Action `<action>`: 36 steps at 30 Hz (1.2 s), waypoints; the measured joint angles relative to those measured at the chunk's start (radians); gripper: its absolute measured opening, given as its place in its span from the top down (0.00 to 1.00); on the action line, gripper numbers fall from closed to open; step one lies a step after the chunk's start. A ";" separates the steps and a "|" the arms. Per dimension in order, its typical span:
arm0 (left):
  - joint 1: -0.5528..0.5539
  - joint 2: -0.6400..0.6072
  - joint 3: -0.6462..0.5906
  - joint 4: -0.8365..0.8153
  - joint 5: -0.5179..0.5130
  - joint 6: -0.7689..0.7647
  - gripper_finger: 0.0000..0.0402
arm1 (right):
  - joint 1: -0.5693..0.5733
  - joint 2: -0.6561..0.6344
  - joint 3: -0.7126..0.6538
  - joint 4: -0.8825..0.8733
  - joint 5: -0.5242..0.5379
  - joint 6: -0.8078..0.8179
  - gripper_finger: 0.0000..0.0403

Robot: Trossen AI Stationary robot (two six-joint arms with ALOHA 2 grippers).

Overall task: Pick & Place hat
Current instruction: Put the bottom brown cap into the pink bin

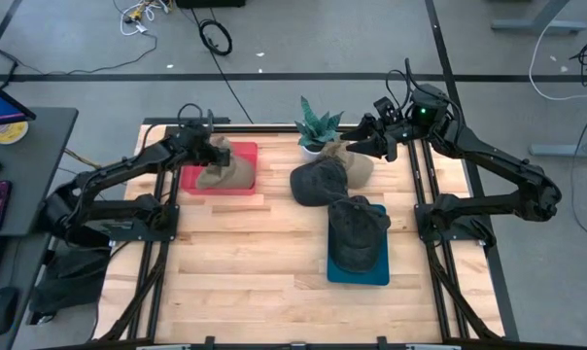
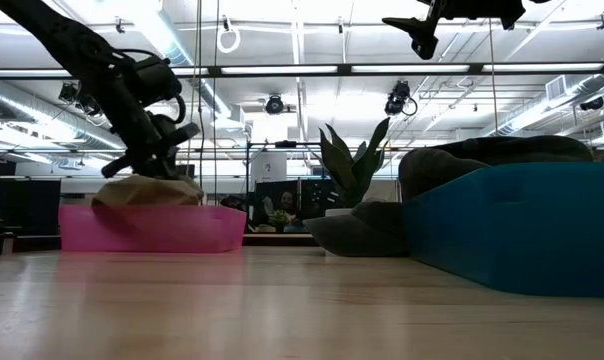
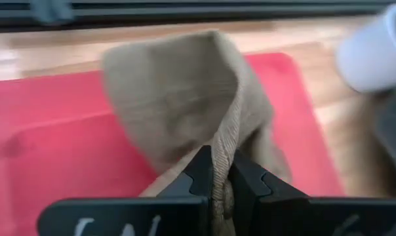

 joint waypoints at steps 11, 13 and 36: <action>0.052 -0.003 0.000 -0.193 -0.080 -0.165 0.94 | 0.000 0.000 0.000 0.000 0.007 0.003 0.20; 0.060 -0.003 0.000 -0.208 -0.088 -0.180 0.94 | 0.000 0.000 0.000 0.000 0.007 0.003 0.20; 0.120 -0.003 0.000 -0.204 -0.116 -0.198 0.85 | 0.000 0.000 0.000 -0.001 0.007 0.006 0.20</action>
